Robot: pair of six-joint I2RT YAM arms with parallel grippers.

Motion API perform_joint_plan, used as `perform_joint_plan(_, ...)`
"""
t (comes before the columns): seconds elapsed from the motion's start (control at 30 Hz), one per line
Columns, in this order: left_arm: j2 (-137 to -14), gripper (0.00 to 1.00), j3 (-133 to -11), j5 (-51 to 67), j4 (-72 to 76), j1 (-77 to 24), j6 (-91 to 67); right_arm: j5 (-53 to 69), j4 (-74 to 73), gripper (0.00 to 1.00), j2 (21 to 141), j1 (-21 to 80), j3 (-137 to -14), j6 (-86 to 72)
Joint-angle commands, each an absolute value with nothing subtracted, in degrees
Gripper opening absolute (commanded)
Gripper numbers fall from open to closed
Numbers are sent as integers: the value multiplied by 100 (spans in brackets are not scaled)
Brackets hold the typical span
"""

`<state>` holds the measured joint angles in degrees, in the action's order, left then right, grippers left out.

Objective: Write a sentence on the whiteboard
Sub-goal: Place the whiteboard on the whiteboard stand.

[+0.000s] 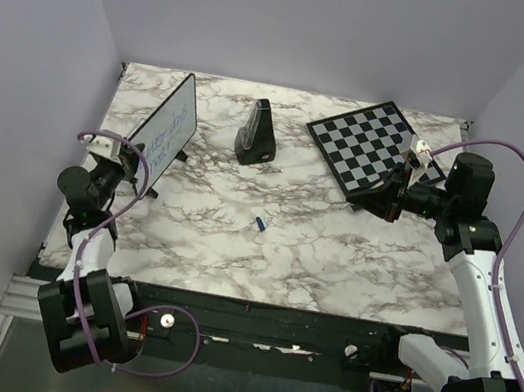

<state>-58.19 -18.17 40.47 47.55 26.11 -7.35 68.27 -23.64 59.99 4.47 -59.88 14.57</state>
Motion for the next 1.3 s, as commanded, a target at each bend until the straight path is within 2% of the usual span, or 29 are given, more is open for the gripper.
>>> perform_joint_plan(0.0, -6047, 0, -1828, 3744, 4060, 2953, -579, 7014, -2338, 1, 5924, 431, -5959, 1512)
perform_joint_plan(0.73, -5160, 0, -1407, 3375, 3964, 3085, -1459, 7110, -2355, 1, 5897, 439, -5968, 1512)
perform_joint_plan(1.03, -5115, 0, -1424, 3068, 3437, 3085, -1117, 7102, -2355, 1, 5854, 448, -5977, 1503)
perform_joint_plan(1.27, -5115, 8, -1459, 2944, 3244, 3076, -1028, 7119, -2355, 1, 5845, 448, -5977, 1503)
